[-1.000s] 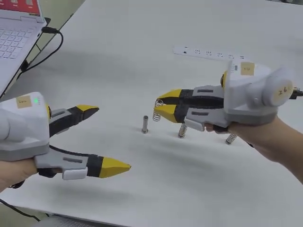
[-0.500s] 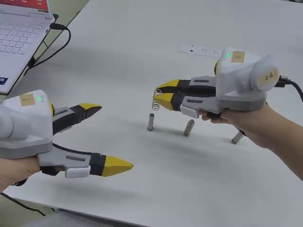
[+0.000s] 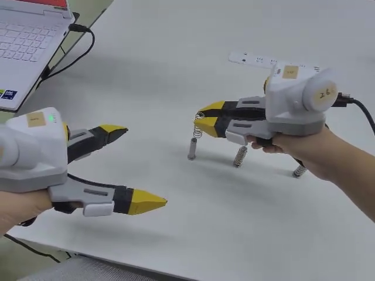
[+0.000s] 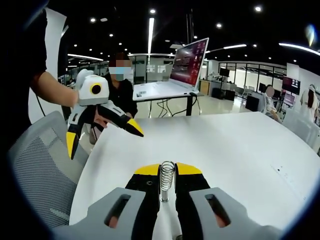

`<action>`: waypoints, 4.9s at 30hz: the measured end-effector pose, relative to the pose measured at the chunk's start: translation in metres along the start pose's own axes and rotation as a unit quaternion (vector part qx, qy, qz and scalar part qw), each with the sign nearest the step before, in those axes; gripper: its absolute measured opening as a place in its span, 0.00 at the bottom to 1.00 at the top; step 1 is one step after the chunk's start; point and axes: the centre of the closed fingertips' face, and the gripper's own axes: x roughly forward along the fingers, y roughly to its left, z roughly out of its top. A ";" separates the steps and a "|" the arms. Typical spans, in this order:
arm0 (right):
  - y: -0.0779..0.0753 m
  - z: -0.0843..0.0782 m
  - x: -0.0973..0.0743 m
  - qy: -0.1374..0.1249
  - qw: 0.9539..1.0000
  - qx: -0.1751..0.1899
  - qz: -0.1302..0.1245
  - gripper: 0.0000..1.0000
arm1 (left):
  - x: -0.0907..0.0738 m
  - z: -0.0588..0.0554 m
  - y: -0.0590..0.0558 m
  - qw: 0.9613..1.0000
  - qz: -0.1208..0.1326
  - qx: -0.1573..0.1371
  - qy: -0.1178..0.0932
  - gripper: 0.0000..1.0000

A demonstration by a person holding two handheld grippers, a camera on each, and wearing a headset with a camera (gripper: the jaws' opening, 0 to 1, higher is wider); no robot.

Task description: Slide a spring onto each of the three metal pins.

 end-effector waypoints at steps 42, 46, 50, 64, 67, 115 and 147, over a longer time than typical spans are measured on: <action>-0.001 -0.025 0.014 0.023 1.000 0.018 0.008 0.08 | -0.002 -0.005 0.002 1.000 0.003 -0.005 0.002 0.96; 0.000 -0.029 0.016 0.029 0.999 0.018 0.010 0.08 | -0.003 -0.006 0.004 1.000 0.004 -0.006 0.003 0.95; 0.002 -0.033 0.019 0.037 0.999 0.017 0.012 0.08 | -0.003 -0.007 0.004 1.000 0.004 -0.006 0.004 0.95; 0.005 -0.047 0.025 0.055 0.998 0.015 0.020 0.08 | -0.005 -0.009 0.006 1.000 0.008 -0.008 0.004 0.95; 0.007 -0.050 0.026 0.059 0.998 0.014 0.023 0.08 | -0.005 -0.010 0.006 1.000 0.008 -0.008 0.004 0.95; 0.006 -0.057 0.030 0.064 0.997 0.032 0.014 0.17 | 0.002 -0.005 0.006 1.000 -0.001 -0.002 0.009 0.94; 0.007 -0.032 -0.071 -0.033 0.996 0.069 -0.054 0.34 | 0.033 0.025 -0.009 1.000 -0.012 0.026 0.002 0.95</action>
